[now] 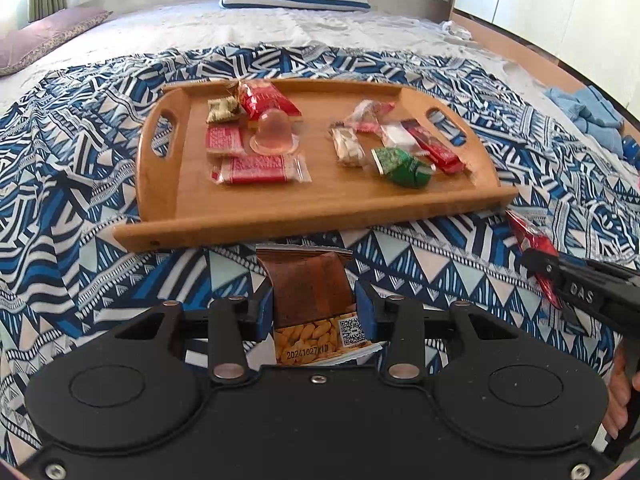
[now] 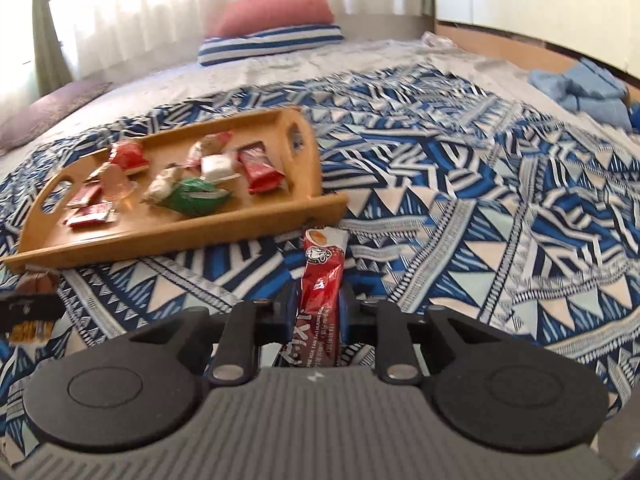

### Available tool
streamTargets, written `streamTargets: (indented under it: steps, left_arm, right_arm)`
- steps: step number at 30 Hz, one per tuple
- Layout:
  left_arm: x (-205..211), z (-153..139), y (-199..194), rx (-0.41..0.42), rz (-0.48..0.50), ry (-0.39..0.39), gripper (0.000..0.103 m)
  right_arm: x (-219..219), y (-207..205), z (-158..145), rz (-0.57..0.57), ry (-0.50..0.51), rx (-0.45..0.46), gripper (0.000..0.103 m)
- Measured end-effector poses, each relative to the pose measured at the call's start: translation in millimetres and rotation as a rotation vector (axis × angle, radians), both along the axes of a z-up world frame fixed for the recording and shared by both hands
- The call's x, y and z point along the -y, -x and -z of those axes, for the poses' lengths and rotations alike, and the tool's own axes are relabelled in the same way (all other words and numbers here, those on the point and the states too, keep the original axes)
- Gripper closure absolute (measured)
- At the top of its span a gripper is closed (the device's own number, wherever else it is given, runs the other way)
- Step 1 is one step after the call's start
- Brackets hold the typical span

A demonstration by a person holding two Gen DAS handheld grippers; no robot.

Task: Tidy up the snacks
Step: 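Carry the almond packet and MXT stick over the tray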

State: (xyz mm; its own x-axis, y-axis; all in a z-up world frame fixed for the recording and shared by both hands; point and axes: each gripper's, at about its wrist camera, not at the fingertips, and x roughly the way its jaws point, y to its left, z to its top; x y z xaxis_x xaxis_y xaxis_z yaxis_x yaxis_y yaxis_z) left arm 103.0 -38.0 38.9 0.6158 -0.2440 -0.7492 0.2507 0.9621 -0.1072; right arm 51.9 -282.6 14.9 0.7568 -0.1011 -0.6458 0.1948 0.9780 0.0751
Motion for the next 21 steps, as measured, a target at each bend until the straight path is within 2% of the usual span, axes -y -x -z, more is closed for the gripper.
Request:
streamTargets:
  steps: [12,21]
  left_arm:
    - [-8.0,-18.4,-18.0,0.029,-0.022,0.031,0.064]
    - [-8.5,-31.9,-50.6,0.052,-0.033,0.061,0.064]
  right_arm:
    - [-11.1,-2.2,-40.8,-0.075,-0.039,0.091,0.080]
    - [-14.9,-35.0,-52.1,-0.115,-0.055,0.119,0.079]
